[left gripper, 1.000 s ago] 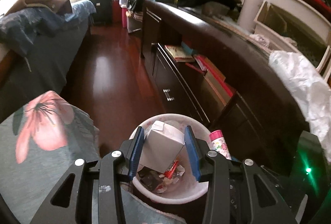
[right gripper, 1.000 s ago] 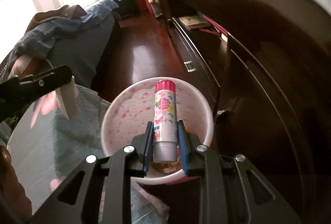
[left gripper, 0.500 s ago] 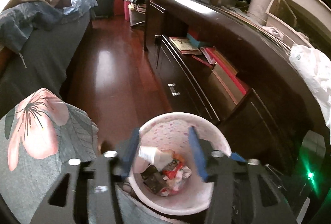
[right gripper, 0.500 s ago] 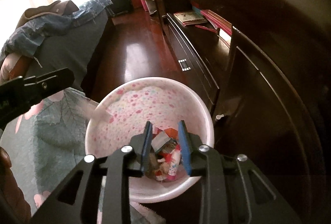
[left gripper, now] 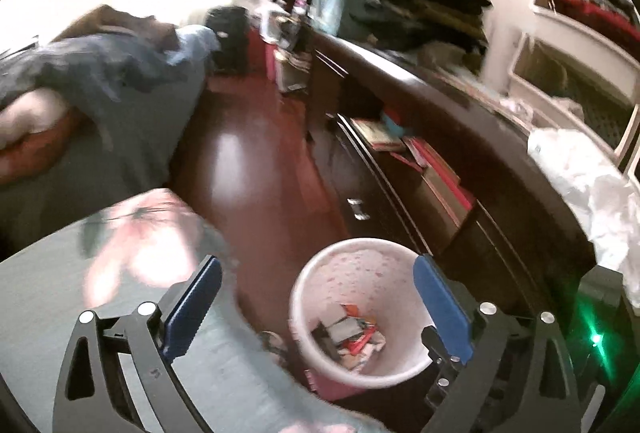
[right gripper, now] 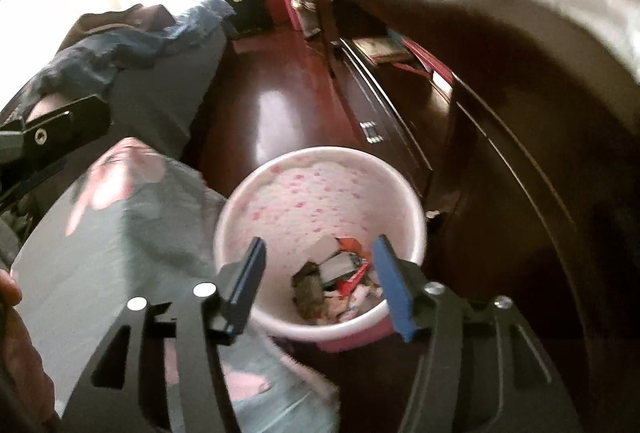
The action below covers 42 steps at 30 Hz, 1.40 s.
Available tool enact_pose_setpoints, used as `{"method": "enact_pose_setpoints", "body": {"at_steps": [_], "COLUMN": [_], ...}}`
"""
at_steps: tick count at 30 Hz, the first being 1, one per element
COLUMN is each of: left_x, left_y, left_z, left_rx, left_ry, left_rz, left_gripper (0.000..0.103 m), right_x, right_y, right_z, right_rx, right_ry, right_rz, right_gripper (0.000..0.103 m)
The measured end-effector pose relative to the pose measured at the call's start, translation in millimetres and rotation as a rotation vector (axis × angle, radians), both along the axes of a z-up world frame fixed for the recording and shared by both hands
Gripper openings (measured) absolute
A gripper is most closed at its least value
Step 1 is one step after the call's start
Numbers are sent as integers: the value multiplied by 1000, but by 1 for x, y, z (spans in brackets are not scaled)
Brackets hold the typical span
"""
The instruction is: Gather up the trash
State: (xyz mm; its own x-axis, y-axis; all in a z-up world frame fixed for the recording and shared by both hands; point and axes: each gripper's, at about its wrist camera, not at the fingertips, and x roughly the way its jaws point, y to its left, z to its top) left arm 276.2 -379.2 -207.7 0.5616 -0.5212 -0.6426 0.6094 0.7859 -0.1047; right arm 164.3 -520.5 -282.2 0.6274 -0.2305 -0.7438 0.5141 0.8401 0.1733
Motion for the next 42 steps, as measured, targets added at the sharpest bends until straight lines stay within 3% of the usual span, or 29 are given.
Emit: {"method": "enact_pose_setpoints", "body": {"at_steps": [7,17,28,38,42], "left_x": [-23,-70,-135,-194,-204], "left_y": [123,284,364,387,397], "left_z": [42,86,127,173,182], "left_rx": [-48,-54,-86,-89,-133], "left_ry": [-51,-161,-278,-430,-432], "left_rz": [223,554,725,770,764], "left_gripper": [99,99,99,99,99], "right_x": [-7,-18,-59,-98,-111], "right_y": [90,219,304,317,319], "right_z": [43,108,174,219,230], "right_rx": [-50,-126,-253,-255,-262], "right_ry": [-78,-229,-369,-464,-492], "right_rz": [151,376,516,509,508], "right_gripper": [86,98,99,99,99]}}
